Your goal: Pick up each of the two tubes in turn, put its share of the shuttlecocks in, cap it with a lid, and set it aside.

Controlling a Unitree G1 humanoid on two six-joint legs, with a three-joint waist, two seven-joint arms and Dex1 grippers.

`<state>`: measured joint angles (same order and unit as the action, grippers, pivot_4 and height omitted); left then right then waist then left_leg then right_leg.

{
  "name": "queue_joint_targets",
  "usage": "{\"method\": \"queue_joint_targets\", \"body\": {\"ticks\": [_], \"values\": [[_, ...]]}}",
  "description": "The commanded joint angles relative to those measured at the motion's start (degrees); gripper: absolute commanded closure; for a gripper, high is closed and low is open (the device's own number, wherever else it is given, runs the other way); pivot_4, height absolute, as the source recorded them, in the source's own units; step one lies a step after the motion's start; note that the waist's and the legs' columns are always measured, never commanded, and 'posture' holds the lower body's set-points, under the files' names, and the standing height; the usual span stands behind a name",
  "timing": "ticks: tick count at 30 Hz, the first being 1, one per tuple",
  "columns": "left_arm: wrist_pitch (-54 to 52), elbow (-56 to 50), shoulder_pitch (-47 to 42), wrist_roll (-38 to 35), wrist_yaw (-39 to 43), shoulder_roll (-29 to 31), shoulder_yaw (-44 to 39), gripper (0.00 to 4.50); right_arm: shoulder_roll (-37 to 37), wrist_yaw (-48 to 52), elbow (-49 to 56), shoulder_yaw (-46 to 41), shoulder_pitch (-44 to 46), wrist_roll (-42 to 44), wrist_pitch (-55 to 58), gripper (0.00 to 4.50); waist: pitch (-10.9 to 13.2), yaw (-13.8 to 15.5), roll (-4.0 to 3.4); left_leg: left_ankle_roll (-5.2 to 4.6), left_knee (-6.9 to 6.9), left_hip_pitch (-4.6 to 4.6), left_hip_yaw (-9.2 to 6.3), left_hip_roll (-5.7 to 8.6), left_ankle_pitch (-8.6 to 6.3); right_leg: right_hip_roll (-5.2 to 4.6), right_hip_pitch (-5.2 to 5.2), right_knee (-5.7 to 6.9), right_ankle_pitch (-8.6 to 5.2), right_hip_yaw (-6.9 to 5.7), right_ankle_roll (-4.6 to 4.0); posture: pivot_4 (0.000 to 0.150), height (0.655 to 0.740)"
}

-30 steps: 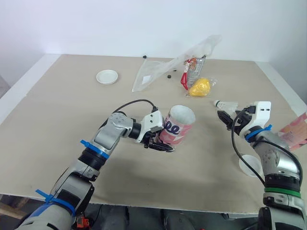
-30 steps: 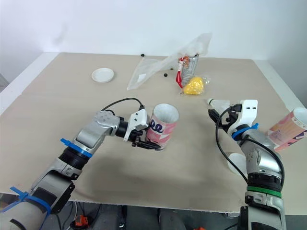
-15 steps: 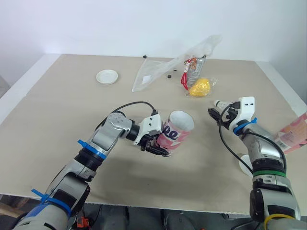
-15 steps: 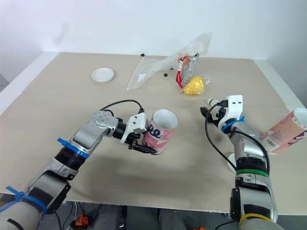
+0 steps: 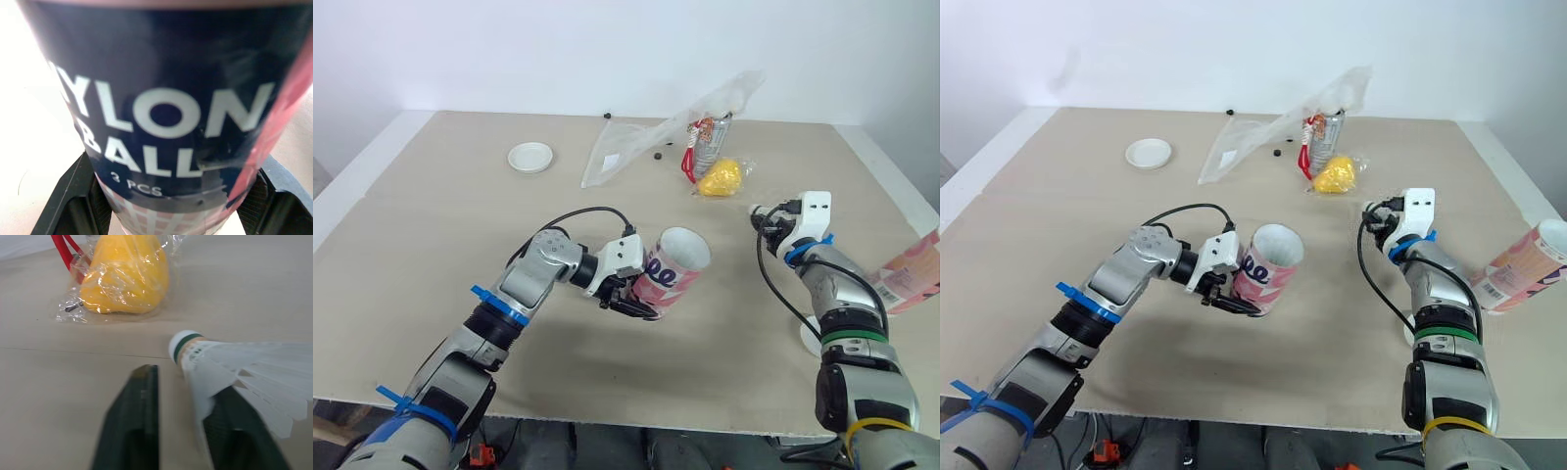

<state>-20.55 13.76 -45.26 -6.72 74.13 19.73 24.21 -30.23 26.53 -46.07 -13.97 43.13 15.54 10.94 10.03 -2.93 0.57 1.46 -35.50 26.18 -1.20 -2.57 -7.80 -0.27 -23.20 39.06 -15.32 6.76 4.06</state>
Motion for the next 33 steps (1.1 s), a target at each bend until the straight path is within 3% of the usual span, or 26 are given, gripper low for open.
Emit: {"method": "queue_joint_targets", "body": {"ticks": [1,5,8,15,22,27,33], "values": [[-0.15,-1.33,-1.55,0.46,0.42,0.83,-0.02,1.68,-0.38,0.84,0.6,-1.33,1.42,0.48,-1.81,4.44,0.0,0.0,0.0,0.0,0.0,0.0,0.0,0.0,0.0,0.0,0.0,0.0,0.0,0.0,0.01,0.15,0.74],[0.16,-1.08,-1.65,0.83,0.59,0.91,0.47,1.68,-0.51,2.48,3.27,-0.93,-0.27,0.65,-1.75,4.44,0.0,-0.01,0.0,0.0,0.0,0.0,0.0,0.0,0.0,0.0,0.0,0.0,-0.01,0.0,0.01,0.15,0.74],[0.09,-0.78,-1.87,1.0,0.86,1.01,0.7,1.68,-1.43,4.83,11.5,0.37,-4.33,0.25,-1.39,4.44,0.0,0.04,0.0,0.0,0.02,0.0,-0.02,0.0,0.0,0.01,0.01,0.0,-0.02,-0.01,0.0,0.15,0.74],[-0.95,-0.1,-3.44,1.42,2.76,2.18,1.41,1.68,-10.76,14.43,42.99,3.31,-18.79,-1.72,-3.0,4.44,0.01,0.14,-0.03,0.0,0.06,0.02,-0.01,0.02,0.0,-0.01,-0.02,0.0,-0.12,0.0,0.09,0.15,0.74],[0.97,2.18,-4.82,3.36,4.47,2.94,3.09,1.68,-23.79,28.59,65.34,-2.62,-23.11,7.14,-2.91,4.44,0.06,0.1,-0.07,0.01,0.05,-0.09,0.0,-0.01,-0.01,0.0,0.03,0.01,-0.1,-0.01,0.05,0.15,0.74],[2.85,5.48,-6.06,4.4,3.92,2.47,2.9,1.68,-30.94,35.32,70.08,-2.46,-21.2,8.98,-2.97,4.44,0.03,0.13,0.04,0.02,0.02,-0.12,0.0,-0.03,-0.01,-0.01,0.08,-0.01,-0.19,-0.03,-0.09,0.15,0.74],[3.85,7.79,-7.33,4.21,3.65,1.75,2.29,1.68,-34.23,39.57,73.89,1.08,-18.66,10.72,-1.3,4.44,0.02,0.14,0.13,0.01,-0.02,-0.13,0.05,-0.05,-0.01,-0.06,0.06,-0.02,-0.22,-0.04,-0.27,0.15,0.74]]}}
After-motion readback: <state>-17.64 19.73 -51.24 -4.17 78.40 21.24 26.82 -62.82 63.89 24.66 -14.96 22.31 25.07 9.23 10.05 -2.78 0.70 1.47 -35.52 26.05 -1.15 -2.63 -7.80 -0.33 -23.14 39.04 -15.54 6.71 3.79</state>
